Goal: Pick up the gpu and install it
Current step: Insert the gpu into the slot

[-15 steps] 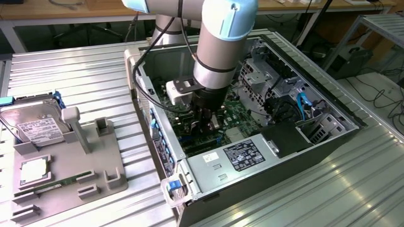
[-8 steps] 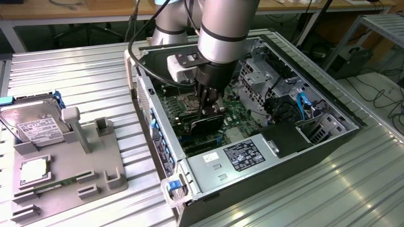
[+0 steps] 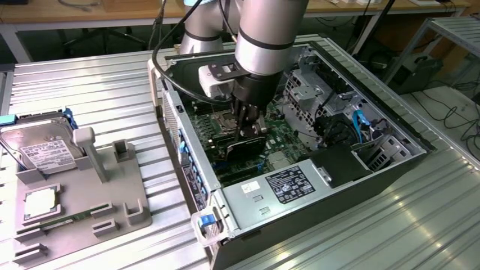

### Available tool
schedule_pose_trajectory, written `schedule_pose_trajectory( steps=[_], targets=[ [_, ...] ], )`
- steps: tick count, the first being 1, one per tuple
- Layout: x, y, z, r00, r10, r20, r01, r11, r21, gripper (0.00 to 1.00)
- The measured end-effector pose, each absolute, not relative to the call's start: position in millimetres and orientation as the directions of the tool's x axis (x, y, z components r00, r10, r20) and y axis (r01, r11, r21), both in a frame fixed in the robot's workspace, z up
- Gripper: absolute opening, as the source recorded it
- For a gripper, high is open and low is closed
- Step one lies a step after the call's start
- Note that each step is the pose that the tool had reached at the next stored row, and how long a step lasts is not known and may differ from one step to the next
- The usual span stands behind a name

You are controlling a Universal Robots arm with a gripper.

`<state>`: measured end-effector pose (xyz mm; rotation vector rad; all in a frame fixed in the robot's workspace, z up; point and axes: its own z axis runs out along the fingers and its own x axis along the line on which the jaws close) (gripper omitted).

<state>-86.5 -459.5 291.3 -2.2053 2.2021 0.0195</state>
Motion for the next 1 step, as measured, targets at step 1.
schedule_pose_trajectory(
  steps=[1],
  targets=[
    [-86.5,-459.5,291.3,0.002,-1.0,-0.027,-1.0,-0.001,-0.009,0.11]
  ],
)
